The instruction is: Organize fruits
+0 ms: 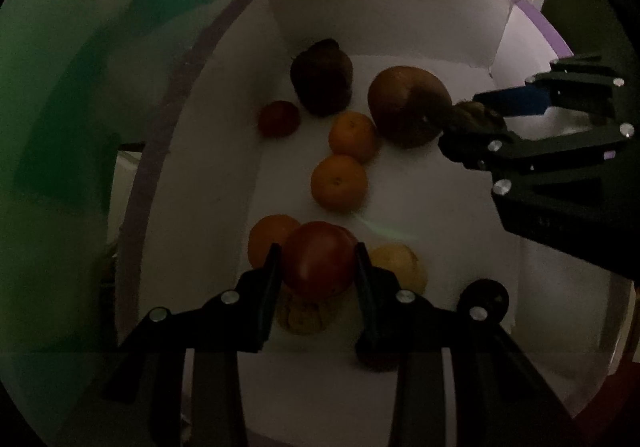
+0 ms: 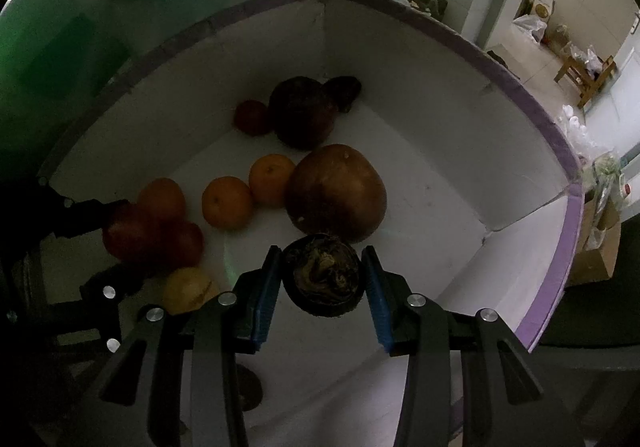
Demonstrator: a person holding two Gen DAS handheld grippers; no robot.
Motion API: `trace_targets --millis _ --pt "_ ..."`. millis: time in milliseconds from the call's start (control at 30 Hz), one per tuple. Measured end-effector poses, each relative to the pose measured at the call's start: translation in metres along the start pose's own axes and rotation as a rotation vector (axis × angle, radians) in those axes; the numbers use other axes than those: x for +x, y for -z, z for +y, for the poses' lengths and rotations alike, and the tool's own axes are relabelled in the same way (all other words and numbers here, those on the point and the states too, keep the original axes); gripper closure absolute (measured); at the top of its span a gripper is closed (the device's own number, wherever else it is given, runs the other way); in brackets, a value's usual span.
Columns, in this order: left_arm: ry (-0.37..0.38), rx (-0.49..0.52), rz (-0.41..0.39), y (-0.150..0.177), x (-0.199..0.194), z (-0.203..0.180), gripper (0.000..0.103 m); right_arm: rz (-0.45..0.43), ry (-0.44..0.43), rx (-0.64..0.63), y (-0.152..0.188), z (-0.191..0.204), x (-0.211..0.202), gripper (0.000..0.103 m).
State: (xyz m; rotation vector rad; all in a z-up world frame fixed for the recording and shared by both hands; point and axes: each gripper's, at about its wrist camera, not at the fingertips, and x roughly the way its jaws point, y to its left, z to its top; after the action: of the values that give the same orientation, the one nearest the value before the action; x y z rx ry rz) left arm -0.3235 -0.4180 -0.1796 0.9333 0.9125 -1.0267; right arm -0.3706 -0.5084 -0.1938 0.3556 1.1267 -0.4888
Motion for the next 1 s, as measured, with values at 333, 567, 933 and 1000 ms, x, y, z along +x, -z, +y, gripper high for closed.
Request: trace_targets --millis 333,567,933,1000 --pt "-0.012 -0.023 -0.054 0.003 -0.013 0.006 0.052 0.002 0.0 0.0 -0.001 -0.001 -0.004 0.061" --pt "-0.015 -0.016 -0.098 0.002 -0.027 0.006 0.026 -0.022 -0.01 0.011 -0.002 -0.001 -0.012 0.032" --pt "-0.043 -0.022 -0.129 0.005 -0.05 0.007 0.005 -0.066 0.066 0.034 -0.008 -0.013 -0.02 0.016" --pt "-0.015 -0.022 -0.121 0.005 -0.051 0.007 0.005 -0.071 0.069 0.057 -0.008 -0.018 -0.021 0.016"
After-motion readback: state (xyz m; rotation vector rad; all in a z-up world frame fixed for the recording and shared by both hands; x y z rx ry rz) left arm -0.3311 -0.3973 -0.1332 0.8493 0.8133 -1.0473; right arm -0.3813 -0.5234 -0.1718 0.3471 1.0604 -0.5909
